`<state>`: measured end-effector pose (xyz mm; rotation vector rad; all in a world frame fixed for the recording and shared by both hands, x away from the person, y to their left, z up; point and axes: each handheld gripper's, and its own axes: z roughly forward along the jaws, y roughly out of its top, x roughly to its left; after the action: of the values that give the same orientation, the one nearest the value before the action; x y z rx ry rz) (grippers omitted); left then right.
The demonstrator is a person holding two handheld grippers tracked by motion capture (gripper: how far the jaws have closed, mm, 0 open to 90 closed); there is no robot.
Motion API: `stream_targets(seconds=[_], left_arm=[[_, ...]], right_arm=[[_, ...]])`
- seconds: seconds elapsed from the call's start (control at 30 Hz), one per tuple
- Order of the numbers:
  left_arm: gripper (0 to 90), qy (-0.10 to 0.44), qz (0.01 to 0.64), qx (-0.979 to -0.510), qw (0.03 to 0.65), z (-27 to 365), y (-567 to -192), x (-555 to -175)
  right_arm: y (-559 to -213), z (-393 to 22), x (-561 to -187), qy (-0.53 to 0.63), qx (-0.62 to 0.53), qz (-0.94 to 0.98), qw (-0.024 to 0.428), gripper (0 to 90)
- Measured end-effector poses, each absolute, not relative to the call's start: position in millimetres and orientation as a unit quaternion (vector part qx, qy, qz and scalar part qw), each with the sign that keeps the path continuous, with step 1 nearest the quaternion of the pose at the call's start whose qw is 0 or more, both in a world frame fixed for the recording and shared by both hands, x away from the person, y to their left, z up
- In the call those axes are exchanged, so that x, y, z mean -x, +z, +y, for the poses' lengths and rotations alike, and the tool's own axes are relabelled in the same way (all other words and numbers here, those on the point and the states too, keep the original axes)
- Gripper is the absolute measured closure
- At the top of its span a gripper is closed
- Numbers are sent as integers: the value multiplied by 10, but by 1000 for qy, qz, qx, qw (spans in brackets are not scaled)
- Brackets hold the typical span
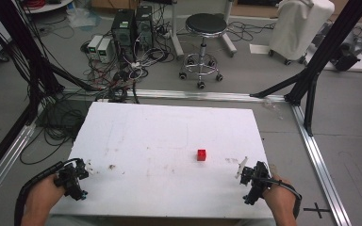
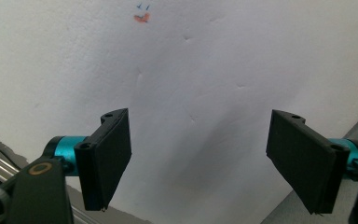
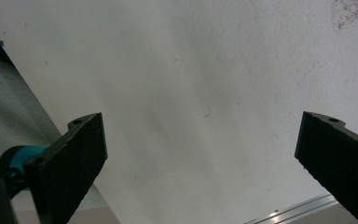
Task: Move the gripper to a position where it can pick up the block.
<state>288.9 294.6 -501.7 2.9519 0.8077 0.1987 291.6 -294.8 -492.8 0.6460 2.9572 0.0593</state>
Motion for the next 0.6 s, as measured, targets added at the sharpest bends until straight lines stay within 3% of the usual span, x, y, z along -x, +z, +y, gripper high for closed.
stream_targets(seconds=[0.6], left_arm=[[223,67,266,-961,39,2949,-5012,-2882]], right_arm=[[-4833,-3027,-3035,48,-238,967,76,13]])
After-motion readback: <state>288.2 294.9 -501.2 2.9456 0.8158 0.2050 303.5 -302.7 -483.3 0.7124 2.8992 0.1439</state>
